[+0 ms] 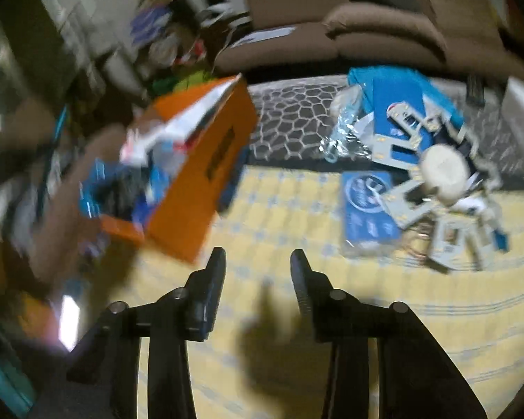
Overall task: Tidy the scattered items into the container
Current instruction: 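Grasp the teal box cutter with the left tool and lift it, then grasp the blue marker with the right tool while the left tool holds the cutter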
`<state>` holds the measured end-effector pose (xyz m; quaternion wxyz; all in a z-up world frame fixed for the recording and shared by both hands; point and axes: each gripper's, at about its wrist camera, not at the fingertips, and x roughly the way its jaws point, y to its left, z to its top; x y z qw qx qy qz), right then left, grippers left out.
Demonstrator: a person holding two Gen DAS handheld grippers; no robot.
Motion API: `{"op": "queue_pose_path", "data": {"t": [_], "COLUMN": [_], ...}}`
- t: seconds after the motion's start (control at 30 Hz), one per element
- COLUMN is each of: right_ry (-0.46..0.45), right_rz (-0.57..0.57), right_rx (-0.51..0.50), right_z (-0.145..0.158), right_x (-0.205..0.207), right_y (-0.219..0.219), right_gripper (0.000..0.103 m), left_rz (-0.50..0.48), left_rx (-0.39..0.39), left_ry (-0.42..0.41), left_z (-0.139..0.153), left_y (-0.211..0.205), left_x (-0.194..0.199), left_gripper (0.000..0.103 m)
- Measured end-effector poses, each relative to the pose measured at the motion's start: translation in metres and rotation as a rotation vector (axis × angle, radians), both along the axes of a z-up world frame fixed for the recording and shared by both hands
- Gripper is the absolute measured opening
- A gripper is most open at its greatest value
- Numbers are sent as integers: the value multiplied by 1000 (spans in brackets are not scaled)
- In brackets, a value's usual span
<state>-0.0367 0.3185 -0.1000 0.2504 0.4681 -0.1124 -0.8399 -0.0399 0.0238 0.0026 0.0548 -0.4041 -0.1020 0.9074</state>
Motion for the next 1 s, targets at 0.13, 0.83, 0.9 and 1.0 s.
{"op": "queue_pose_path", "data": {"t": [0.13, 0.83, 0.9, 1.0], "right_ry": [-105, -69, -65, -86], "right_rz": [20, 139, 145, 138], "right_rx": [-35, 226, 265, 293], "right_z": [-28, -74, -71, -70], "right_x": [-73, -93, -76, -48], "right_y": [-42, -111, -105, -84], "right_gripper": [40, 10, 10, 9], "left_rz": [13, -41, -35, -39], "left_rx": [33, 3, 7, 23], "left_ry": [-12, 3, 3, 2], "left_z": [0, 3, 4, 5], "left_y": [-15, 6, 4, 2], "left_x": [-1, 3, 3, 4], "left_gripper": [13, 13, 13, 13]}}
